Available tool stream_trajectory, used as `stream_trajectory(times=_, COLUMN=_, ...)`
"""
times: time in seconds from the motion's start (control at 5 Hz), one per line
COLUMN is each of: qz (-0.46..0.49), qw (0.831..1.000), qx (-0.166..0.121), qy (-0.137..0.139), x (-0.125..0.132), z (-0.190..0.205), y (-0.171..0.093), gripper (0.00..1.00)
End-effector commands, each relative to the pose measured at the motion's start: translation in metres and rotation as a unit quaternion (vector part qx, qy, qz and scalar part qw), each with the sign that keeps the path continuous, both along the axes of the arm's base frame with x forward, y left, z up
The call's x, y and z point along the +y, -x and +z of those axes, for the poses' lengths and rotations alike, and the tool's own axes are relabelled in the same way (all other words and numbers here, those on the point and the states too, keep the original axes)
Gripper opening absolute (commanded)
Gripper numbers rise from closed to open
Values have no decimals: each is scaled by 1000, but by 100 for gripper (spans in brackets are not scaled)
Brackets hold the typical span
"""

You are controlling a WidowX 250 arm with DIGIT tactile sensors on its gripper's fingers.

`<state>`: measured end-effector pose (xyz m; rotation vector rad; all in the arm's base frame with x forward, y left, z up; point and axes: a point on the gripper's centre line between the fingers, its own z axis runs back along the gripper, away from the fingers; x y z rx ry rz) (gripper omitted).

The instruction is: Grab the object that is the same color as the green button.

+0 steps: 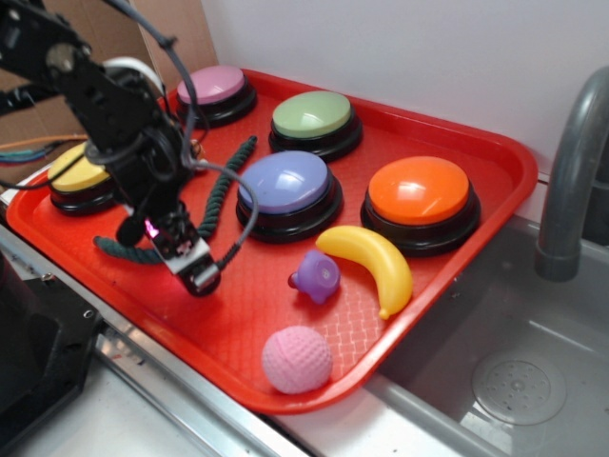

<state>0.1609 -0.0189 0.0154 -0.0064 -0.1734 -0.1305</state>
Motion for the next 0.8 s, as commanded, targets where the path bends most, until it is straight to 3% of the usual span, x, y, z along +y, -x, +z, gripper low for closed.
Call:
stream_trajectory(times=0.0, qz=1, qw=999, qx=-29, qy=17, x=-1, z=0, y=-7, gripper=0)
stream_trajectory(times=0.6, qz=12, qw=1000, qx=-21, qy=11, x=2, z=0, y=-6, gripper=0)
